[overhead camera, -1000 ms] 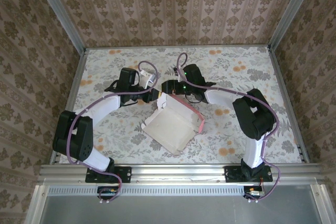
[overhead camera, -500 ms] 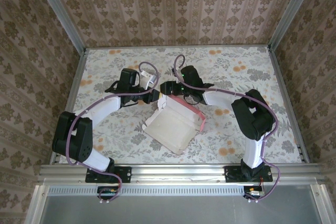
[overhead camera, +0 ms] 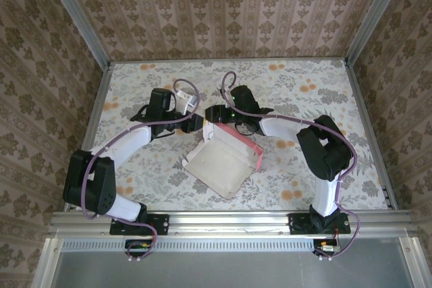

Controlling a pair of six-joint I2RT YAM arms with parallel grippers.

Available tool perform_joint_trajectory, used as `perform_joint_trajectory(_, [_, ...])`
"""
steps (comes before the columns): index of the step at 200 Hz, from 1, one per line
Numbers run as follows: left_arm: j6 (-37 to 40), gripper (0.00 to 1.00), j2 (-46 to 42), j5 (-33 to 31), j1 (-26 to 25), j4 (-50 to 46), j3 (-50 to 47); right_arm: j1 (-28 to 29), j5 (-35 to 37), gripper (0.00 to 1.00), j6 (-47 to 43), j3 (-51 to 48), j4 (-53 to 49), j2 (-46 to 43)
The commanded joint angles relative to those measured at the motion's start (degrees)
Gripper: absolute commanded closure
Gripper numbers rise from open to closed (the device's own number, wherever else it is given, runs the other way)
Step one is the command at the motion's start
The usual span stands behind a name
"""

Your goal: Fold the paper box

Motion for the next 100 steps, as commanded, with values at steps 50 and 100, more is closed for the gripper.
perform_joint_trajectory(50, [-3.46,0.65,-3.90,2.10,4.52,6.87,-8.00,0.57,0.18,0.37,-1.37,-0.12,-2.81,1.95])
perform_joint_trajectory(100, [-4.77,0.58,1.41,3.37,3.82,12.87,-10.26,0.36,-1.85,0.38,-0.78,0.81,-2.99,2.81])
